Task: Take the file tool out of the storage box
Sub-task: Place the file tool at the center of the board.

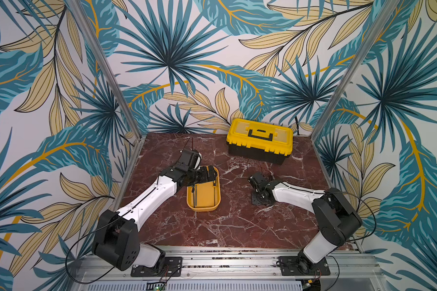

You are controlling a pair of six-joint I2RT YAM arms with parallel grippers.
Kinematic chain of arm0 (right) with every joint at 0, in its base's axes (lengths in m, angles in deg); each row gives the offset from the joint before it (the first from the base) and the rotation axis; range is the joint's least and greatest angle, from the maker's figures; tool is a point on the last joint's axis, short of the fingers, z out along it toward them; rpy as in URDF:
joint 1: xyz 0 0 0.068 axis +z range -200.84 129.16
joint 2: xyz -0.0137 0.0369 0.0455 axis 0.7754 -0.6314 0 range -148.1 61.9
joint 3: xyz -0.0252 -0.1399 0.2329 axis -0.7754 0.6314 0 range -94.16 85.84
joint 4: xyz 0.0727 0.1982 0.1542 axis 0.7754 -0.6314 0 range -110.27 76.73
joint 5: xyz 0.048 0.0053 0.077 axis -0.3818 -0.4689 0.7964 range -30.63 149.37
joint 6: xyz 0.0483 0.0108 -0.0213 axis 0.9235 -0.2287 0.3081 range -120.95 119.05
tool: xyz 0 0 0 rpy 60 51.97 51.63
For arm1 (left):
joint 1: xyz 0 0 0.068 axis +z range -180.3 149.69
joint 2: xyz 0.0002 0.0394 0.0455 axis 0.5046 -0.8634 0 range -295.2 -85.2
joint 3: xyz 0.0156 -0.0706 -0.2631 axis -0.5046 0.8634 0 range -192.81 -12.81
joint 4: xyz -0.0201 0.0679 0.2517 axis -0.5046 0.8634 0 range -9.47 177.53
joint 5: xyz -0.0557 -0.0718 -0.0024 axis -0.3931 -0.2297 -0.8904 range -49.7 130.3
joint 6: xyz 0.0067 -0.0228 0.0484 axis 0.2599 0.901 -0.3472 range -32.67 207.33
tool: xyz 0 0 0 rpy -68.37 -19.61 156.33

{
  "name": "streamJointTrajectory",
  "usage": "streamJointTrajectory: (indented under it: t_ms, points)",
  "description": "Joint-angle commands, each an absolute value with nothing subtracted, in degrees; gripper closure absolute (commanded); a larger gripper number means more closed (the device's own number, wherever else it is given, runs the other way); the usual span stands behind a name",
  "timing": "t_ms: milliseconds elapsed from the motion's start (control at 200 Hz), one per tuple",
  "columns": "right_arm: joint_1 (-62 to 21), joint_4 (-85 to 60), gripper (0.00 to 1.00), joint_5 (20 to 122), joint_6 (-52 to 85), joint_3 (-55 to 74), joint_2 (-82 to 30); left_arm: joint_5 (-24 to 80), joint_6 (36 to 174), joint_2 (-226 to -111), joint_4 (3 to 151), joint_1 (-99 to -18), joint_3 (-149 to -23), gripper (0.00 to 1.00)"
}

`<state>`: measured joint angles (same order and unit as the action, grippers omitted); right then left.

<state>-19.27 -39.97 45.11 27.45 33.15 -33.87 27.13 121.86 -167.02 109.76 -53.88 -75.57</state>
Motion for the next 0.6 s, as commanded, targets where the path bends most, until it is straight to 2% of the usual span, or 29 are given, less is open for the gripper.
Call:
streamJointTrajectory:
  t_ms: [0,596]
  points:
    - [-19.44,-40.08,0.94,45.68,26.74,32.81,-35.17,28.22,122.00,-167.68,108.97,-54.00,-74.00,0.00]
    - [-19.47,-40.31,0.86,46.00,25.87,32.42,-35.04,29.81,120.99,-173.93,108.76,-54.05,-74.84,0.04]
